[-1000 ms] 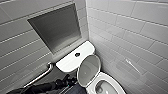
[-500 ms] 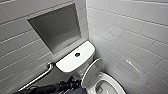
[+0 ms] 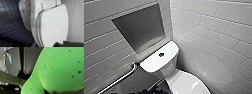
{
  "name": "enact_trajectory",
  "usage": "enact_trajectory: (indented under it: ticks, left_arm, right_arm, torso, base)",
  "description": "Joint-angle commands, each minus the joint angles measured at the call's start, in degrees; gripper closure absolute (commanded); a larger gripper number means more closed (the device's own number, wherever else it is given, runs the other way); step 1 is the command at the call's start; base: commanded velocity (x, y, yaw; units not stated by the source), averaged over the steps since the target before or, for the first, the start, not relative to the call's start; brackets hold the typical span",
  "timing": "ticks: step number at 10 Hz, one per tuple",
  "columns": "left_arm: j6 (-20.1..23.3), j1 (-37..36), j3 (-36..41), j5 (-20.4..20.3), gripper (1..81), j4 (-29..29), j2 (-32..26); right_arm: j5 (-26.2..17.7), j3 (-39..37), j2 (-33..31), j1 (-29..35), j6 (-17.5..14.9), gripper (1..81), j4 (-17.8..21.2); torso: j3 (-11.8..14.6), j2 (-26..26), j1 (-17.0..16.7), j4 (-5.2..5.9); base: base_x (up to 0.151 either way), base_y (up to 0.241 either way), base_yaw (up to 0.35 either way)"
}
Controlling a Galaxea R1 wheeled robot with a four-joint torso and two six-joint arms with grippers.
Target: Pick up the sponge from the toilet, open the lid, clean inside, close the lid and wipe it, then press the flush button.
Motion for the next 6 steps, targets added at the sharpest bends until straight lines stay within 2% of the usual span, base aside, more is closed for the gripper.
enact_trajectory:
  ticks: [1,3,4,5,6]
  left_arm:
    - [0.5,6.3,-0.6,4.5,1.0,12.0,-5.5]
    - [0.5,13.0,-2.1,4.7,1.0,18.7,-6.1]
    - [0.5,16.6,-2.1,4.6,1.0,23.8,-5.3]
    - [0.5,19.9,-2.7,4.6,1.0,28.2,-4.3]
    - [0.5,22.6,-4.3,4.6,1.0,31.0,-3.3]
  right_arm:
    - [-7.2,-6.1,2.7,0.2,0.2,81.1,-0.8]
    - [-10.7,-14.2,7.2,0.3,-0.1,81.1,-1.0]
    - [-13.2,-16.7,8.5,0.4,-0.2,81.1,-1.0]
    - [-13.8,-18.3,9.5,0.4,-0.2,81.1,-1.0]
    - [-13.8,-19.6,10.3,0.2,-0.2,81.1,-1.0]
  torso:
    - [0.0,0.0,0.0,0.00]
    - [0.0,0.0,0.0,0.00]
    - [0.0,0.0,0.0,0.00]
    - [0.0,0.0,0.0,0.00]
    - [0.0,5.7,-3.7,0.00]
  base:
    - [0.000,0.000,0.000]
    - [0.000,0.000,0.000]
    - [0.000,0.000,0.000]
    - [0.000,0.000,0.000]
    - [0.000,0.000,0.000]
